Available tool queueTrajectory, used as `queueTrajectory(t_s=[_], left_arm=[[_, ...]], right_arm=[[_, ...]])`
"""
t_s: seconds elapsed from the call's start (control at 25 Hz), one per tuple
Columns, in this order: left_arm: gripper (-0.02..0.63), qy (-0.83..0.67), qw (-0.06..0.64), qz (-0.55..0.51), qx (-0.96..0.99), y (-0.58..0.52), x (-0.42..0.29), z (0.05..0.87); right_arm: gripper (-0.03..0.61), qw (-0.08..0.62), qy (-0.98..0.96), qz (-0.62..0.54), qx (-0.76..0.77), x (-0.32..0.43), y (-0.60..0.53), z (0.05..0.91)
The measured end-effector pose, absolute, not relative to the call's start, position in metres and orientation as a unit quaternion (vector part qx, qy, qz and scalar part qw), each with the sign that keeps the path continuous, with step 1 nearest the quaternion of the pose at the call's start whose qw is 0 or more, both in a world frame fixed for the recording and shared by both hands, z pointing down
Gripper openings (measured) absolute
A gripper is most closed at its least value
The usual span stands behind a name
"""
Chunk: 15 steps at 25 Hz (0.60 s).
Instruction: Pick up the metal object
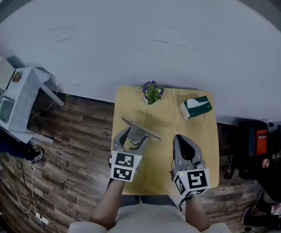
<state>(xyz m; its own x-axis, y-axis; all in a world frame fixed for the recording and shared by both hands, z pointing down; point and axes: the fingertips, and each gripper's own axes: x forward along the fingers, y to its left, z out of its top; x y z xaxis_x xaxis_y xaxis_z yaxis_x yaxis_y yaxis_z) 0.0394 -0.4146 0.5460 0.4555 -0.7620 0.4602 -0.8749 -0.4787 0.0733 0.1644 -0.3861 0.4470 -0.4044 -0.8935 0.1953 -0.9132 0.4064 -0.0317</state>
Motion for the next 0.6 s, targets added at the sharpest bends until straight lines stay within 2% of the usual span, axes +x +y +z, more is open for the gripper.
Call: queueTrajectory(t_s=[0.6], left_arm=[[0.304, -0.481, 0.105, 0.114, 0.863, -0.377, 0.017, 0.468]], right_arm=[[0.002, 0.058, -0.803, 0.025, 0.592, 0.168, -0.341, 0.404]])
